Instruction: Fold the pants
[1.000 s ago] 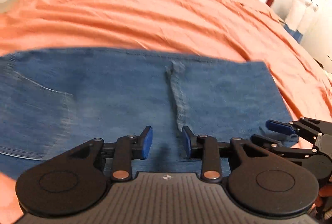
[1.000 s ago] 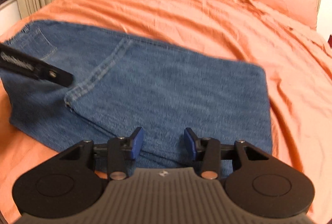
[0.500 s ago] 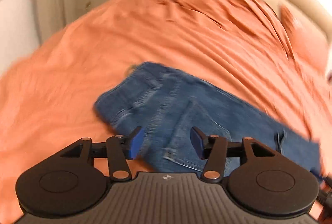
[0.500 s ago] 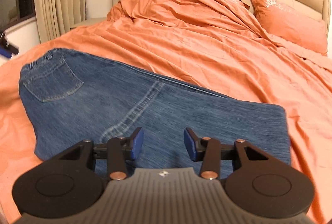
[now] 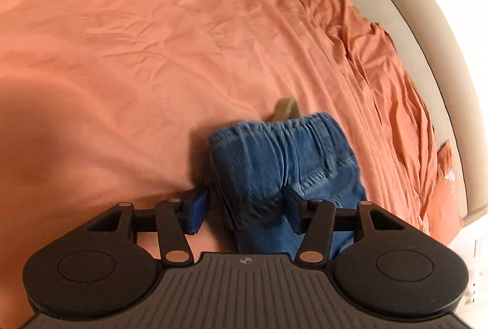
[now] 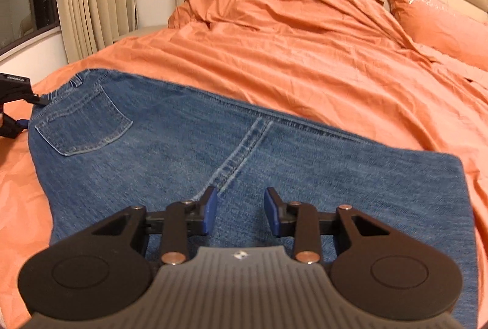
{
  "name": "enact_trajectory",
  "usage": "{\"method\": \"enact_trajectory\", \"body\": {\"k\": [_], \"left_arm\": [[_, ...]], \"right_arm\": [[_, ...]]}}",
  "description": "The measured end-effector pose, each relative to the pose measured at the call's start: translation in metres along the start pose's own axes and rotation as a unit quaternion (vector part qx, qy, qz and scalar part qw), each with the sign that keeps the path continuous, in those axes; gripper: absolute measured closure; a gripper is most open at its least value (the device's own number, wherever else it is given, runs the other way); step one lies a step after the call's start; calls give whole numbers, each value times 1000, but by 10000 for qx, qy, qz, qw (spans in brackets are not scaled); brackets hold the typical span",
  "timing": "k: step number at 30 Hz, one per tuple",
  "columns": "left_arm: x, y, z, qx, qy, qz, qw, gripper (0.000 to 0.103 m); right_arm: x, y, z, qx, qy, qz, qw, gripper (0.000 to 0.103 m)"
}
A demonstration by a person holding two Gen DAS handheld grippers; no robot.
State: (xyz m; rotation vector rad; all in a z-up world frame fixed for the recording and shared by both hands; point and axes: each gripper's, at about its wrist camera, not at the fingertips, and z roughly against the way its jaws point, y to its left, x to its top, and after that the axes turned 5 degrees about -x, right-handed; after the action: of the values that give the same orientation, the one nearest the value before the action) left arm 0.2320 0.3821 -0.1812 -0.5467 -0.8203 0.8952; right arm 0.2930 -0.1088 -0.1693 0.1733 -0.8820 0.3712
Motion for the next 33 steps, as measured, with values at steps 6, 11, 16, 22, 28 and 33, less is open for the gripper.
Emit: {"method": "enact_trajectory", "body": {"k": [6, 11, 16, 22, 28, 33], "left_arm": [[4, 3, -17, 129, -164, -157, 9997, 51], [2, -11, -19, 401, -161, -343, 9985, 71], [1, -52, 13, 381, -418, -920, 9942, 82], [-24, -140, 69, -21, -735, -1894, 9791, 83], [-109, -251, 91, -152, -935, -3686, 9248, 83], [-208, -317, 72, -146, -907, -5043, 8586, 82]], "right_arm": [[-3, -3, -13, -19, 154, -117, 9998, 72], [-4, -3, -19, -5, 293, -69, 9995, 72], [0, -12, -5, -43, 216, -234, 9995, 72], [7, -29, 21, -54, 59, -623, 9980, 72], [6, -51, 51, -177, 237, -815, 9962, 72], [-2, -90, 75, -148, 384, -1409, 9892, 72]]}}
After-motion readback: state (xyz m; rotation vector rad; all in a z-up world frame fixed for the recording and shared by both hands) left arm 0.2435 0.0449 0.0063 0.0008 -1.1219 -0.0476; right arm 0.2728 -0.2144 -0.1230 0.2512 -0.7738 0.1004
